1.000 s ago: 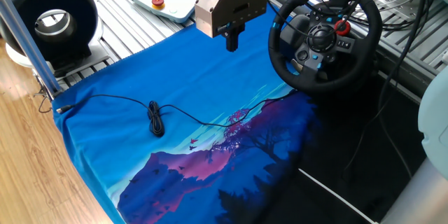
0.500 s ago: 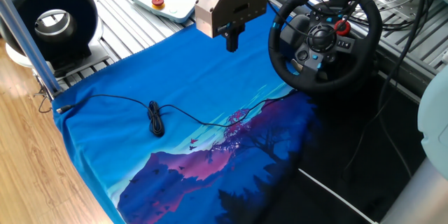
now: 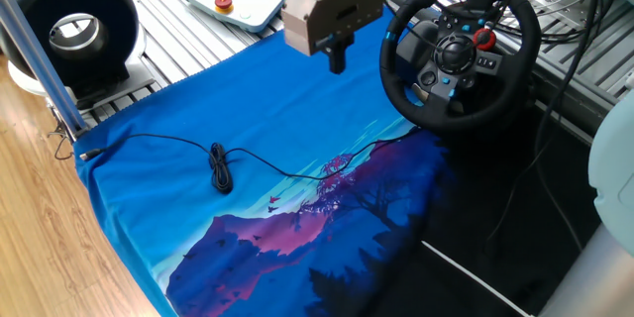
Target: Rotate the steering wheel 90 degrees counterclockwise
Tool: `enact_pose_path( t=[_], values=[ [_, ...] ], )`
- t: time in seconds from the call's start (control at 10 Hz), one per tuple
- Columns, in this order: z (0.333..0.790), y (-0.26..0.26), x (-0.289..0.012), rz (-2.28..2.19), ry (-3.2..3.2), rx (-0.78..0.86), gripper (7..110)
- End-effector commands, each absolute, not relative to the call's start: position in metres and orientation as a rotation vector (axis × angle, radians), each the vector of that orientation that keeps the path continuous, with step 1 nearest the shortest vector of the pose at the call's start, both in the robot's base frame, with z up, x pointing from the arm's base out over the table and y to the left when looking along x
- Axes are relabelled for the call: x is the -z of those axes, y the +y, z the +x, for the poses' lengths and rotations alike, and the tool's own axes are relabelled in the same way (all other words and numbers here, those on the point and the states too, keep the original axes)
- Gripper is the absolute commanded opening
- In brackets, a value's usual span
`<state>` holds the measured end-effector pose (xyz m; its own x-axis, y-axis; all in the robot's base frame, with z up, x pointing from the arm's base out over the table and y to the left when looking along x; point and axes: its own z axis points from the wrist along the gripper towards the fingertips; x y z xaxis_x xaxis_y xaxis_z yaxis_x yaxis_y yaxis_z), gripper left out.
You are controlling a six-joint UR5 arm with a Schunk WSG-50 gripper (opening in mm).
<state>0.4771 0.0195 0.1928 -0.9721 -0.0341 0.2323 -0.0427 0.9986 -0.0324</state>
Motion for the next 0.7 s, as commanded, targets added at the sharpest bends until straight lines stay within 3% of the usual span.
enact_pose_path(
  t=[0.0,0.4,0.6],
  values=[
    [0.461,0.009,-0.186,0.107,-2.894,-0.259,7],
    [0.431,-0.016,-0.197,0.282,-2.868,-0.393,7],
    [0.434,-0.061,-0.198,0.399,-2.835,-0.699,7]
  ],
)
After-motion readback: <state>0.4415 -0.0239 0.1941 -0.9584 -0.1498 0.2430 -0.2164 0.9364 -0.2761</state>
